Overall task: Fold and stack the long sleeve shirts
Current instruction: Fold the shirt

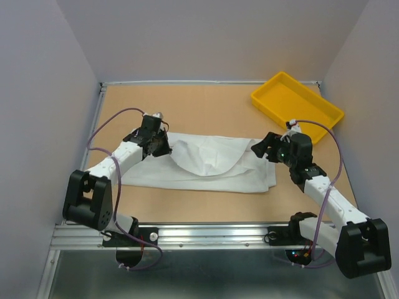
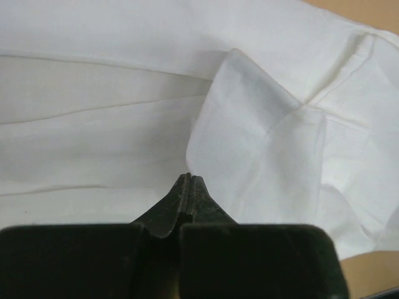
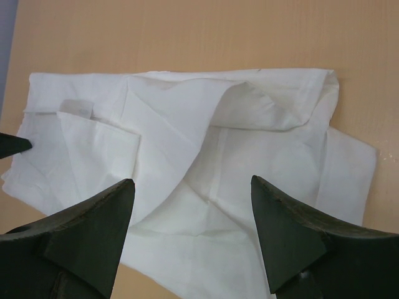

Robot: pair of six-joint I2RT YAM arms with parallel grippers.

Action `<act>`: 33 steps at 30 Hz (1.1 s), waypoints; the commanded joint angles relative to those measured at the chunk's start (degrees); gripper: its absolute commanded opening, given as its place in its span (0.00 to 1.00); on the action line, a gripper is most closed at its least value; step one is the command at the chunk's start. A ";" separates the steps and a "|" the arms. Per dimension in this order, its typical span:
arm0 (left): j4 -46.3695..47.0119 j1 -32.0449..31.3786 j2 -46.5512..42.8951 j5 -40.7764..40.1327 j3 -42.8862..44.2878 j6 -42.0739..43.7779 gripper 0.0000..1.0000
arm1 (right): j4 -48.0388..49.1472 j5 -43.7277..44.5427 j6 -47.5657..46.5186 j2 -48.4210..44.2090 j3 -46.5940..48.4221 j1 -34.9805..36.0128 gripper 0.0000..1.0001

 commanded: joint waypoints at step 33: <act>-40.64 -0.29 -48.82 12.33 6.61 1.49 0.00 | 0.64 -11.89 -3.68 35.64 21.26 5.82 0.71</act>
